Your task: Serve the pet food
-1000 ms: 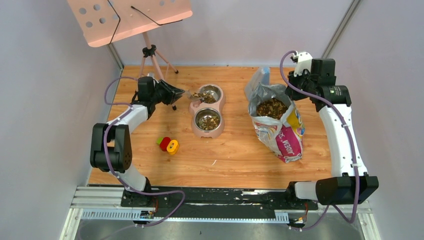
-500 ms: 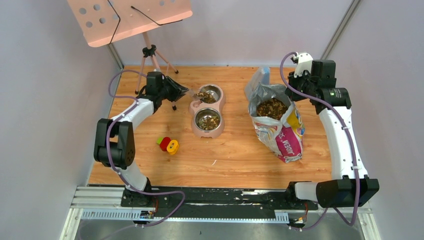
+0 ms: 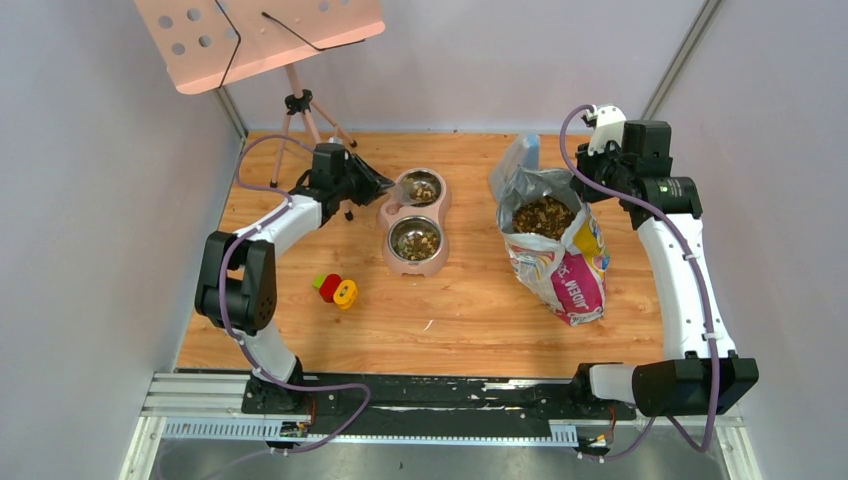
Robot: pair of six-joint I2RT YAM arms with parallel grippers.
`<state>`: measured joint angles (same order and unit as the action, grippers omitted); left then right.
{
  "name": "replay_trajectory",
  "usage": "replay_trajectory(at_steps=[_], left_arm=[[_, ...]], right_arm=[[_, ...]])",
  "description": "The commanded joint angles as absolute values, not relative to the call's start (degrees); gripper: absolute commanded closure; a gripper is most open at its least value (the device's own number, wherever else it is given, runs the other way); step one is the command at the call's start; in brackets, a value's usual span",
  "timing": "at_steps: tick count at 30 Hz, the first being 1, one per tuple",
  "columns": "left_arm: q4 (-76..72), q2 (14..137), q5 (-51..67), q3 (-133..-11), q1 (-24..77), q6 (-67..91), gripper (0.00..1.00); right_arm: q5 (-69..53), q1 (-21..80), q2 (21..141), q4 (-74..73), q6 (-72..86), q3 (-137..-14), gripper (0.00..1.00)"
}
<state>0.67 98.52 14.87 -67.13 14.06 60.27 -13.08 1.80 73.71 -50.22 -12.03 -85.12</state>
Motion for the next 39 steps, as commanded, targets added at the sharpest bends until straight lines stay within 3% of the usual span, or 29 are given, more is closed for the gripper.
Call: replay_trajectory(at_steps=[1,22,39], left_arm=[[-1.1,97.2,14.3,-69.0,15.1,58.2,1.0],[4.1,91.1,6.6,-68.5,15.6,37.5,1.0],[3.3,86.9,5.8,-67.1,17.3,34.1,1.0]], right_arm=[[-13.6,1.9,72.1,-45.1,-11.9,-85.1,1.0],[-14.4,1.9,71.5,-44.1,-11.4,-83.5,1.0],[-14.6,1.9,70.4,-44.0,-11.1,-82.6,1.0]])
